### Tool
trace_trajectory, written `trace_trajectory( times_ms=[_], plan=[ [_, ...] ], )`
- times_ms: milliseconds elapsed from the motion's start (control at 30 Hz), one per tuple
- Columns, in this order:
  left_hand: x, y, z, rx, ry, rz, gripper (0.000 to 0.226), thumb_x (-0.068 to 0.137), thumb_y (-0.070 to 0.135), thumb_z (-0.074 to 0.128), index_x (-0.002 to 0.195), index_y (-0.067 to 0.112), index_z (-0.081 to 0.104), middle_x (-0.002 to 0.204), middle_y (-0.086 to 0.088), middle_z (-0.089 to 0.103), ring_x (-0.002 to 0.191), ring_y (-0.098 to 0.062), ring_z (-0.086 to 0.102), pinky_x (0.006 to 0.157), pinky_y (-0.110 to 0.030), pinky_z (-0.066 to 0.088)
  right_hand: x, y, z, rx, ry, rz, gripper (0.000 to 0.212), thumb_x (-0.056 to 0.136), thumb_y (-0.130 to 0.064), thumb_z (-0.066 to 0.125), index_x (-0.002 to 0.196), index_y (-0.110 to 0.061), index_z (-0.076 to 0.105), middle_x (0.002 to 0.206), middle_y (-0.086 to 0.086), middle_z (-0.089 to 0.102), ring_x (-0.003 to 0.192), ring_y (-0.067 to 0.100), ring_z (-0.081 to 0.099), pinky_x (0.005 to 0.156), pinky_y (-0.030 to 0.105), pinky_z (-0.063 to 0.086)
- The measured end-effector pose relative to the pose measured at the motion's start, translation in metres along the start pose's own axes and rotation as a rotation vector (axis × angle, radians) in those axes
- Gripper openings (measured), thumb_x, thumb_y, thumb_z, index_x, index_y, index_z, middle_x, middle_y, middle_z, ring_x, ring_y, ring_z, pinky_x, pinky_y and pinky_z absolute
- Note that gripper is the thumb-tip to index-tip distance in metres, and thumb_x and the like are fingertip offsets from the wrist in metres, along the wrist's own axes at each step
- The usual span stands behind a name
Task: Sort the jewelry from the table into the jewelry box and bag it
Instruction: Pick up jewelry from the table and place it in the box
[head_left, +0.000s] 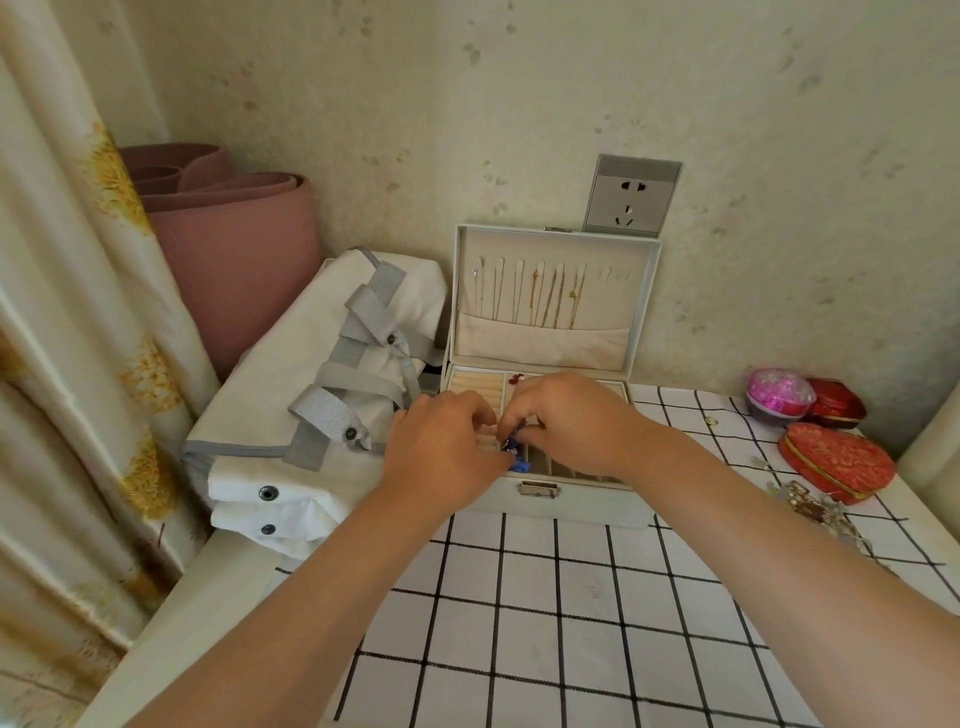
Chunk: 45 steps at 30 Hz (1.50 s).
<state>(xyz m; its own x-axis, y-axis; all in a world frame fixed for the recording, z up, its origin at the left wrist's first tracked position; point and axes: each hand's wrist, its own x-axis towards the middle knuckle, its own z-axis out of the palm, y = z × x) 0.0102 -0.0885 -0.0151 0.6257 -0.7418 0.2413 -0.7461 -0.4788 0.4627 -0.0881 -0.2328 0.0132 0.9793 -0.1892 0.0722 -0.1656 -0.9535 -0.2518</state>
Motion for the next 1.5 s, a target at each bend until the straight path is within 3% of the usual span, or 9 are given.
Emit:
trace_trajectory(
  times_ms=[167,367,633,767,900,1067,1267,1367,1500],
  plan=[
    [-0.001,-0.002,0.001,0.016,0.0,0.094,0.031,0.079,0.051,0.072,0.106,0.036,0.067,0.107,0.015,0.062,0.107,-0.012,0.049,0.096,-0.033,0.041,-0.004,0.0,-0.001,-0.068,0.02,0.045,0.021,0.093,-0.022,0.066,0.105,-0.037,0.076,0.104,-0.015,0.072,0.095,0.009,0.064,0.085,0.034,0.052],
    [-0.003,-0.004,0.001,0.05,-0.005,0.161,0.027,0.084,0.05,0.067,0.108,0.039,0.067,0.106,0.016,0.064,0.104,-0.011,0.05,0.093,-0.031,0.04,-0.01,0.003,0.009,-0.078,0.146,0.05,0.009,0.089,-0.032,0.069,0.093,-0.036,0.076,0.099,-0.016,0.071,0.093,0.008,0.061,0.077,0.03,0.05],
    [-0.005,-0.008,0.002,0.116,-0.039,0.248,0.03,0.092,0.048,0.057,0.119,0.041,0.067,0.112,0.012,0.06,0.108,-0.012,0.043,0.092,-0.03,0.034,-0.022,0.014,0.018,0.248,0.109,0.133,0.024,0.083,-0.011,0.066,0.095,-0.026,0.081,0.106,-0.014,0.061,0.101,0.006,0.057,0.095,0.029,0.047],
    [-0.005,-0.009,0.003,0.106,-0.054,0.269,0.028,0.094,0.045,0.055,0.12,0.041,0.066,0.115,0.013,0.059,0.109,-0.011,0.043,0.09,-0.029,0.031,-0.026,0.017,0.024,0.286,0.207,0.151,0.027,0.085,-0.007,0.065,0.101,-0.025,0.078,0.105,-0.014,0.063,0.103,0.008,0.059,0.096,0.032,0.049],
    [-0.006,-0.009,0.004,0.121,-0.061,0.293,0.03,0.096,0.044,0.052,0.123,0.041,0.063,0.115,0.011,0.057,0.109,-0.011,0.042,0.092,-0.03,0.033,-0.033,0.015,0.029,0.077,0.236,0.082,0.028,0.088,-0.014,0.06,0.103,-0.032,0.075,0.105,-0.017,0.061,0.102,0.012,0.054,0.084,0.036,0.051],
    [-0.006,-0.012,0.005,0.09,-0.088,0.324,0.028,0.096,0.04,0.052,0.122,0.038,0.062,0.109,0.009,0.053,0.105,-0.011,0.041,0.093,-0.032,0.04,-0.037,0.008,0.026,-0.265,0.168,-0.025,0.029,0.091,-0.018,0.051,0.113,-0.029,0.067,0.105,-0.004,0.058,0.092,0.02,0.051,0.066,0.038,0.049],
    [-0.007,-0.009,0.003,0.105,-0.06,0.334,0.03,0.094,0.042,0.053,0.122,0.035,0.061,0.11,0.011,0.057,0.107,-0.011,0.045,0.093,-0.033,0.042,-0.048,0.013,0.013,0.089,0.168,0.182,0.031,0.095,-0.019,0.056,0.122,-0.033,0.064,0.12,-0.007,0.052,0.092,0.009,0.057,0.087,0.034,0.05],
    [-0.01,0.002,0.002,0.088,-0.039,0.324,0.029,0.094,0.039,0.055,0.122,0.033,0.061,0.115,0.011,0.06,0.109,-0.012,0.047,0.095,-0.034,0.043,-0.063,0.024,-0.001,0.15,0.224,0.237,0.029,0.096,-0.02,0.057,0.12,-0.035,0.065,0.116,-0.011,0.054,0.073,-0.008,0.047,0.08,0.025,0.046],
    [-0.012,0.031,0.005,0.058,-0.005,0.354,0.029,0.095,0.036,0.055,0.123,0.03,0.062,0.119,0.011,0.061,0.111,-0.013,0.049,0.097,-0.033,0.041,-0.091,0.048,-0.016,0.297,0.311,0.336,0.027,0.097,-0.02,0.057,0.112,-0.039,0.067,0.111,-0.018,0.061,0.067,-0.009,0.049,0.07,0.017,0.04]
  ],
)
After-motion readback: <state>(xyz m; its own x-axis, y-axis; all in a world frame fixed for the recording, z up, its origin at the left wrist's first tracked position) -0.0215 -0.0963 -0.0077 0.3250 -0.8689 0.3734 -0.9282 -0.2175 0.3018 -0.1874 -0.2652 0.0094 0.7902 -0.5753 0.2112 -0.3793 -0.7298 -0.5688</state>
